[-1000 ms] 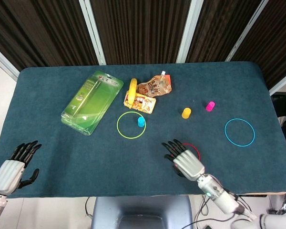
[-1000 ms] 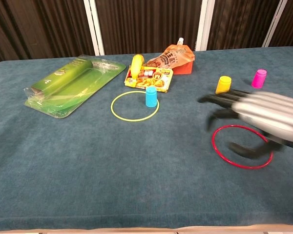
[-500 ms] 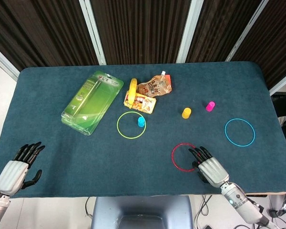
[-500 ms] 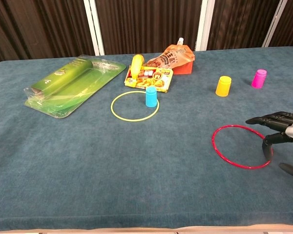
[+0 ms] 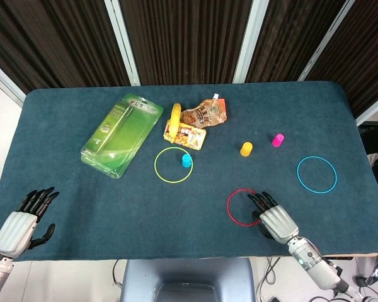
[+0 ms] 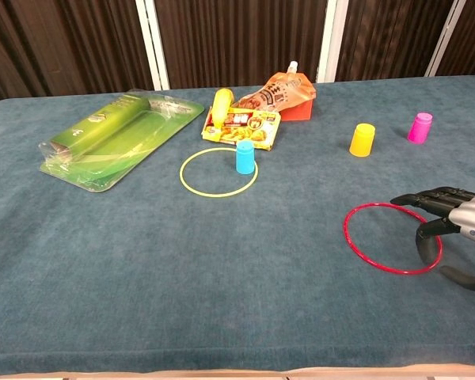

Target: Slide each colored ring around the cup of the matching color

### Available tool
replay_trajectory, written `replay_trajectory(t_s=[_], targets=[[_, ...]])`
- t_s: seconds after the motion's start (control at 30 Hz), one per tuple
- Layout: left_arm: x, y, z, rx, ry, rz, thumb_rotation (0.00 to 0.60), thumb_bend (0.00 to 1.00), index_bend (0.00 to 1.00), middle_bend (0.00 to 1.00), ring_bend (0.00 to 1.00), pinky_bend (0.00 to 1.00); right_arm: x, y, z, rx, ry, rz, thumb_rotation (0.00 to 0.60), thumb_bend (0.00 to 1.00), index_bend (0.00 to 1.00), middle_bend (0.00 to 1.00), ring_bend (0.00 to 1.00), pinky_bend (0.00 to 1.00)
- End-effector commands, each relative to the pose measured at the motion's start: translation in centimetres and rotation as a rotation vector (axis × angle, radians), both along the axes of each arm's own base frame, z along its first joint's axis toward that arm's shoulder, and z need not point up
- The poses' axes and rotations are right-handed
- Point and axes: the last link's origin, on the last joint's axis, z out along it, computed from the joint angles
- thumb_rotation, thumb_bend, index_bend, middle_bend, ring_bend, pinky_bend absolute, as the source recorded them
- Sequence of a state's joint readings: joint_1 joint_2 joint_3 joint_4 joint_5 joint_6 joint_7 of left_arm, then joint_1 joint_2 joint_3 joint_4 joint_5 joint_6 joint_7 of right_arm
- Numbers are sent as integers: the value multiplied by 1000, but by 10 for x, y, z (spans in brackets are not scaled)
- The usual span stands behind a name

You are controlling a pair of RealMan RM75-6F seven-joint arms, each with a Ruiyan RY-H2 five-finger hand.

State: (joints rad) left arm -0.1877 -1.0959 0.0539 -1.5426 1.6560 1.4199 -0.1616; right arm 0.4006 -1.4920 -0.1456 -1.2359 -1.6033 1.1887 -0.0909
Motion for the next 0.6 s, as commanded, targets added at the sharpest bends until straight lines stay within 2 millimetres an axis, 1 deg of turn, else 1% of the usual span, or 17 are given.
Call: replay_trajectory(t_s=[0.03, 0.6], targets=[[0, 0, 0, -1, 1, 1, 600, 461, 0, 0, 0, 0, -1, 0, -1, 5, -2, -5, 600, 528, 600, 127, 0, 0], [1, -2, 0, -7, -11, 0, 600, 462, 0, 0, 0, 0, -3, 1, -6, 18, -13, -24, 600, 527, 614, 127, 0, 0]])
